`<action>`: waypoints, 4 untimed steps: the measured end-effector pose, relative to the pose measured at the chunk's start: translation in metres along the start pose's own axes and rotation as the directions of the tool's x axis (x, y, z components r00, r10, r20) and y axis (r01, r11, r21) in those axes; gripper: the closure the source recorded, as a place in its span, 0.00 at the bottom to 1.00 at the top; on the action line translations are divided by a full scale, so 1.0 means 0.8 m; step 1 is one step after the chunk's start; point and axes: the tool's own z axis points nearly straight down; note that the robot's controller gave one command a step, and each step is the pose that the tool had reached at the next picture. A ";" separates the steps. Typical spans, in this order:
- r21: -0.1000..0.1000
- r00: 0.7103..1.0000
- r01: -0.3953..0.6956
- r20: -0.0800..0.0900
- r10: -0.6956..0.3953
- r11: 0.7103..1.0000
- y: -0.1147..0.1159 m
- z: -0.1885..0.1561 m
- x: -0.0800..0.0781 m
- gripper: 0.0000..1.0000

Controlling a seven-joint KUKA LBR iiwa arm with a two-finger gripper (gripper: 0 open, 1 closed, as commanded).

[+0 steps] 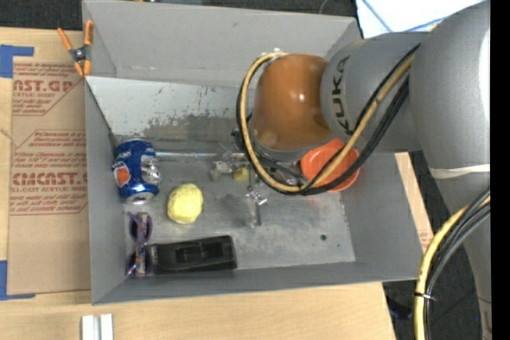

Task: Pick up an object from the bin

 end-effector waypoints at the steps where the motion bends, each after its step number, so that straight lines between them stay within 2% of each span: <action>1: -0.004 0.992 0.124 0.004 -0.124 0.992 0.023 0.014 -0.019 0.00; 2: -0.004 1.000 -0.026 0.003 0.026 1.000 0.071 0.018 -0.045 0.00; 3: -0.003 0.989 0.149 0.005 -0.149 0.989 0.127 0.023 -0.054 1.00; 4: -0.003 0.989 0.149 0.005 -0.149 0.989 0.126 0.023 -0.054 1.00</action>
Offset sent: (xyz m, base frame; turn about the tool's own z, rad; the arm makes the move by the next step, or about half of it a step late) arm 0.0056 0.1181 -0.0190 -0.2827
